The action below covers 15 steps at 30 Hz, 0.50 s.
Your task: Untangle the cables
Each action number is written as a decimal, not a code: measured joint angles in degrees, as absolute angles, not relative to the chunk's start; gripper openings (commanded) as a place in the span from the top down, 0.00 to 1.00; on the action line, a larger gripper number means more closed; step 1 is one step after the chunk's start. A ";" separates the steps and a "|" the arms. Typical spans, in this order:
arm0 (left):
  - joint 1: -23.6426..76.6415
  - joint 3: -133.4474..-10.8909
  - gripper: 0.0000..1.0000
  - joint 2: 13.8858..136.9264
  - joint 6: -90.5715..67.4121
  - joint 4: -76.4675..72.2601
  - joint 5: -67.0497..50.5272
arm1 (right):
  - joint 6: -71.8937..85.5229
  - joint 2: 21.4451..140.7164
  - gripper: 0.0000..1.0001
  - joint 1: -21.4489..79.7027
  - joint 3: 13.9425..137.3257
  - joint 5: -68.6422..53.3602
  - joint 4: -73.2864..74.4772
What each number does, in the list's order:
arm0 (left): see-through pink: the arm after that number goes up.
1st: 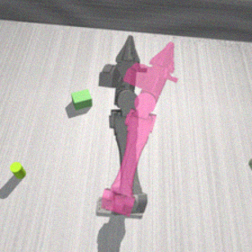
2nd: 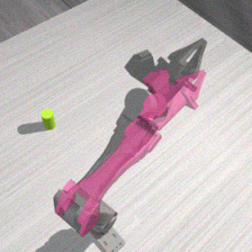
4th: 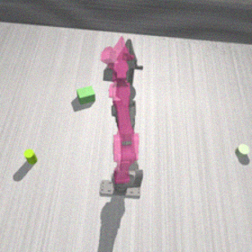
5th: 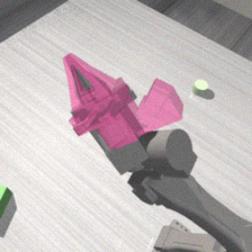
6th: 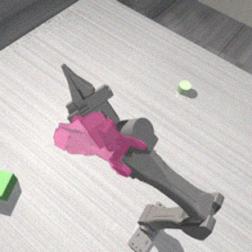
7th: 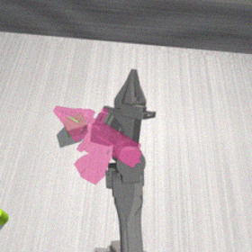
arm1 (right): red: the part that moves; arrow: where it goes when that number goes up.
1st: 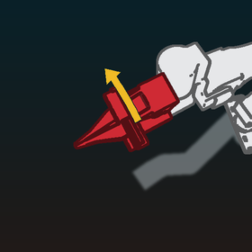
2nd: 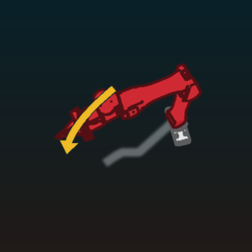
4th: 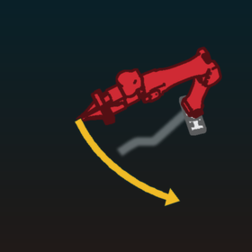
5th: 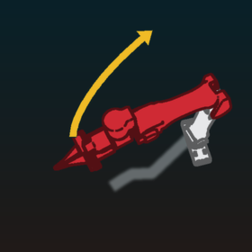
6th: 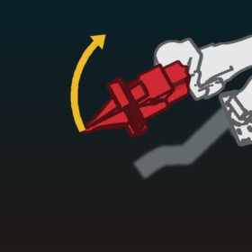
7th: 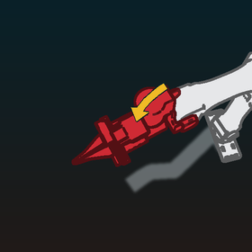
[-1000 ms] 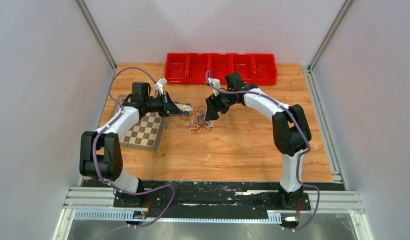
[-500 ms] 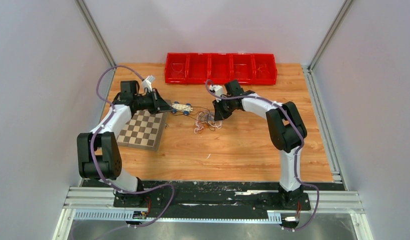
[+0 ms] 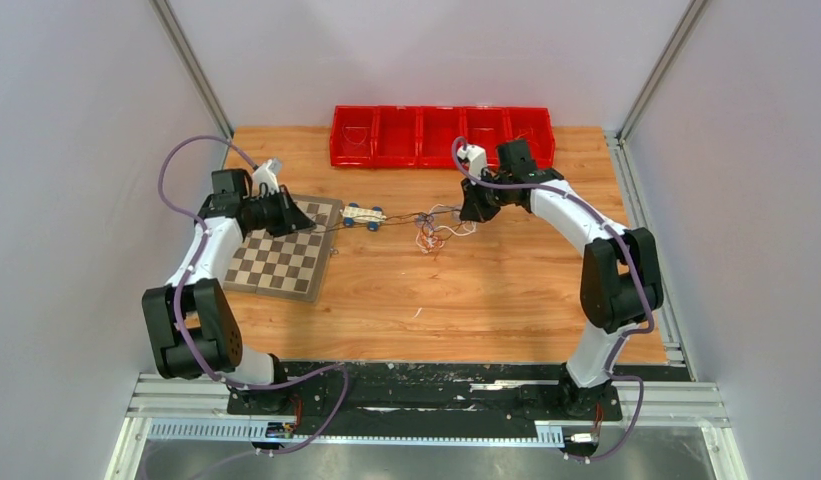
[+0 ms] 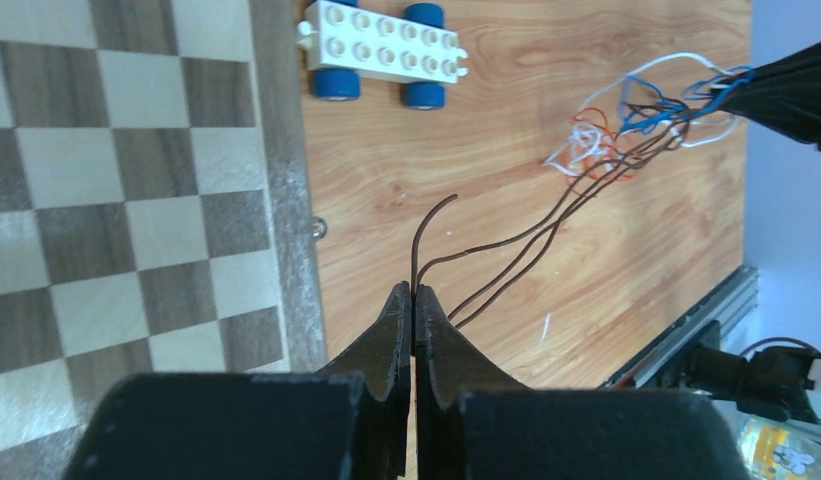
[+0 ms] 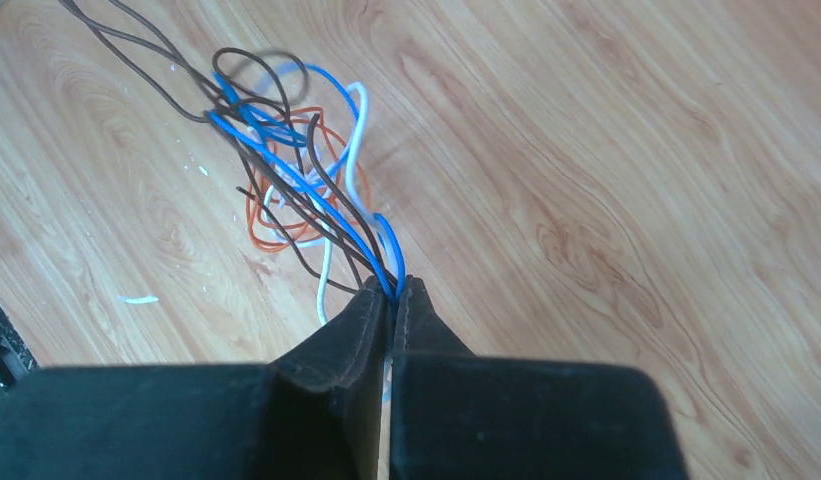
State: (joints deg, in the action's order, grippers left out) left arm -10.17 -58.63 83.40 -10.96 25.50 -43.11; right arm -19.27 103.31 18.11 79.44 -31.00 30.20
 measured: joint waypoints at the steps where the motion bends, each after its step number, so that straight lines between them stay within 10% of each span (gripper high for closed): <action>1: -10.39 -58.46 1.00 83.24 -10.50 25.87 -42.70 | -19.73 102.83 1.00 17.82 79.44 -30.98 30.68; 15: -21.50 -58.17 1.00 83.18 -0.82 33.19 -38.06 | -26.76 101.75 1.00 4.75 78.02 -30.39 37.17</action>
